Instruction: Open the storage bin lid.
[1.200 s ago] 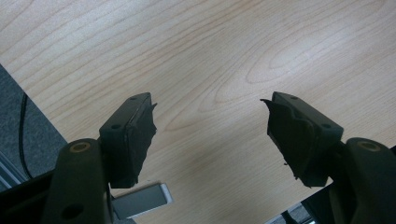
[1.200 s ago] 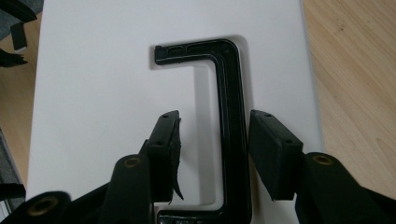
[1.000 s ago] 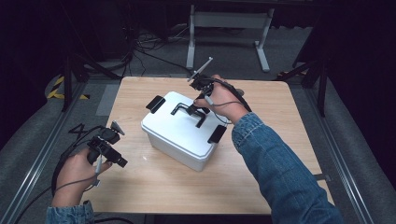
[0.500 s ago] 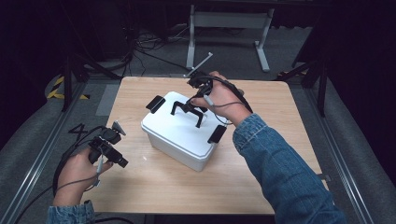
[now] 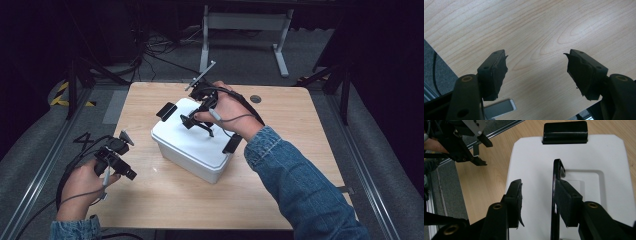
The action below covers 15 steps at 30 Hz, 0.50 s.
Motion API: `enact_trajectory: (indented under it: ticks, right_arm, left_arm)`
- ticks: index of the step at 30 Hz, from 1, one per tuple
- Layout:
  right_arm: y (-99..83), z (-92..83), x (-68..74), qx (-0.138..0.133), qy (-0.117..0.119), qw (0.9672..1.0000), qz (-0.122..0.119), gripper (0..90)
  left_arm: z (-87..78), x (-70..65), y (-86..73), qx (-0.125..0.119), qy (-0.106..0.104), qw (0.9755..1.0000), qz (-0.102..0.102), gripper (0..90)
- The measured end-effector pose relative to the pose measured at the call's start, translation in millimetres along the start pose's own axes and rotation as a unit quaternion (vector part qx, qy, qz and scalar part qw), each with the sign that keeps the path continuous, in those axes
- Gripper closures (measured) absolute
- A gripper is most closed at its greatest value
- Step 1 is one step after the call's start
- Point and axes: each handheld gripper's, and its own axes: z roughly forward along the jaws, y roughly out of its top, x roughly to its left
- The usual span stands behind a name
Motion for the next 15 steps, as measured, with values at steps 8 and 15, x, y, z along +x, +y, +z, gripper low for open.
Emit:
enact_trajectory:
  ticks: [8, 15]
  right_arm:
    - [0.1, -0.7, 2.1, -0.007, -0.011, 0.9999, -0.005, 54.4]
    - [-0.5, 2.7, -0.8, 0.000, -0.037, 0.9993, -0.007, 49.7]
  left_arm:
    - [1.9, 0.5, 1.0, 0.002, -0.001, 1.0000, 0.001, 32.2]
    - [3.3, 0.2, 1.5, 0.003, -0.002, 1.0000, 0.001, 32.2]
